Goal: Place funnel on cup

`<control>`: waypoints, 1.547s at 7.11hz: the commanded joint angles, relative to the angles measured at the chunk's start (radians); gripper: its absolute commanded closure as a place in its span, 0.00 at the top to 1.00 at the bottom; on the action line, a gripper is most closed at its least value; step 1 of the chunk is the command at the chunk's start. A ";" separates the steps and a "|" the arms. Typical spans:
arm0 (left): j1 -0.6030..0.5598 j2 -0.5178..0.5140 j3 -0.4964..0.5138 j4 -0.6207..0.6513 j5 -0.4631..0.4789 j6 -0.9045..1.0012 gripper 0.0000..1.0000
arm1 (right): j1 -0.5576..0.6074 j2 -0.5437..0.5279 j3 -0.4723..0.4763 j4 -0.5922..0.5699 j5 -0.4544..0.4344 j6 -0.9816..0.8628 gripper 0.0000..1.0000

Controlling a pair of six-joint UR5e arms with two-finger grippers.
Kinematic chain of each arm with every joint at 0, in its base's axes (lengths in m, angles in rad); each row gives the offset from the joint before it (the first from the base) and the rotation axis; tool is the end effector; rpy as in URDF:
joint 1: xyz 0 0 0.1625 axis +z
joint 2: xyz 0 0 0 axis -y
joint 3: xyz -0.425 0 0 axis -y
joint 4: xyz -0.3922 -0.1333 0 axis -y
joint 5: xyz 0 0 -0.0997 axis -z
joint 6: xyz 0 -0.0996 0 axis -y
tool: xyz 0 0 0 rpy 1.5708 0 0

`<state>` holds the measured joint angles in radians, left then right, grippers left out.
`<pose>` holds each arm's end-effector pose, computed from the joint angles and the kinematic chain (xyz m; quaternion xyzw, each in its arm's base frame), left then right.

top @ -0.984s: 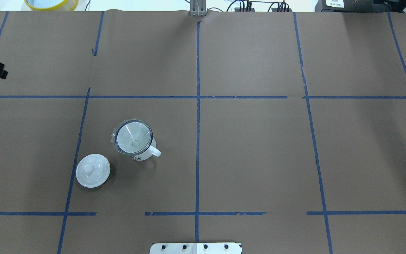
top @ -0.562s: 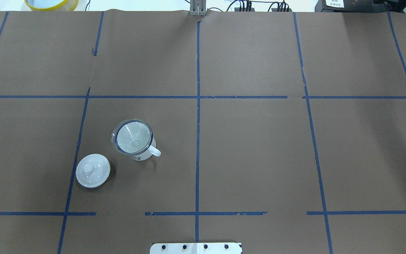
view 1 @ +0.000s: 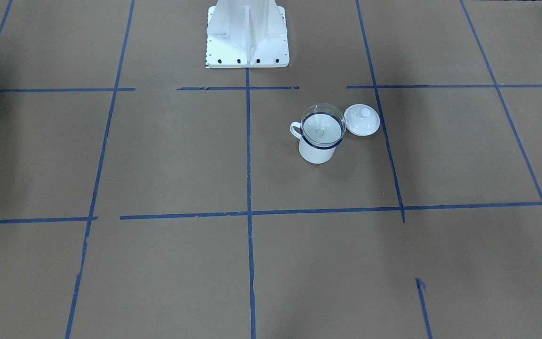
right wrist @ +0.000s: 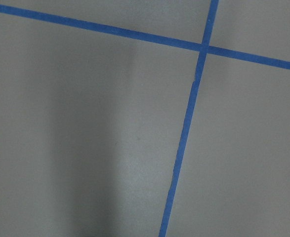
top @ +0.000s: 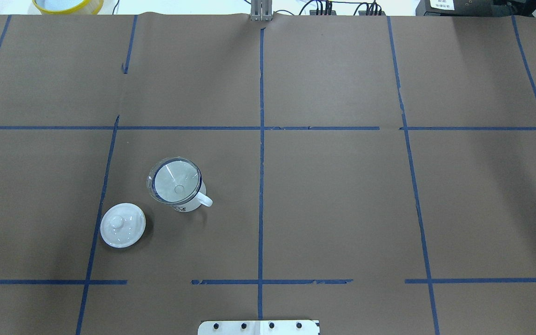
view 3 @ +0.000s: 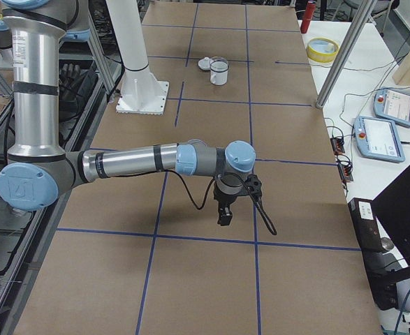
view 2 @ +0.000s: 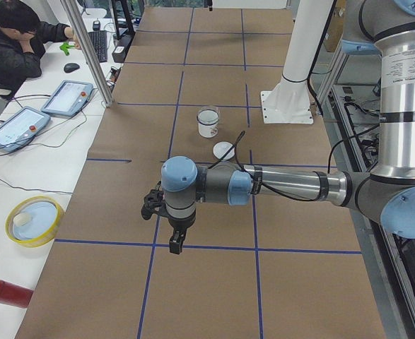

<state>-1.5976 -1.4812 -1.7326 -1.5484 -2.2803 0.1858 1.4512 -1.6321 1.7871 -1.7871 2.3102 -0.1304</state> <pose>-0.0806 -0.4545 0.6280 0.0601 0.3428 0.0831 0.9338 0.0113 -0.4611 0.6057 -0.0266 -0.3613 -0.1052 0.9261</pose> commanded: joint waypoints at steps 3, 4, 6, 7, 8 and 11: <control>-0.010 0.032 0.076 -0.001 -0.116 -0.006 1.00 | 0.000 0.000 0.000 0.000 0.000 0.000 1.00; -0.010 0.032 0.073 -0.001 -0.114 -0.006 1.00 | 0.000 0.000 0.000 0.000 0.000 0.000 1.00; -0.012 0.032 0.059 -0.002 -0.114 -0.005 1.00 | 0.000 0.000 0.000 0.000 0.000 0.002 1.00; -0.012 0.032 0.056 -0.004 -0.116 -0.003 1.00 | 0.000 0.000 0.000 0.000 0.000 0.000 1.00; -0.012 0.032 0.051 -0.006 -0.114 -0.003 1.00 | 0.000 0.000 0.000 0.000 0.000 0.000 1.00; -0.012 0.025 0.048 -0.006 -0.114 -0.003 1.00 | 0.000 0.000 0.000 0.000 0.000 0.000 1.00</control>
<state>-1.6091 -1.4532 -1.6835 -1.5538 -2.3946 0.1825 1.4512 -1.6321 1.7871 -1.7871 2.3102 -0.1298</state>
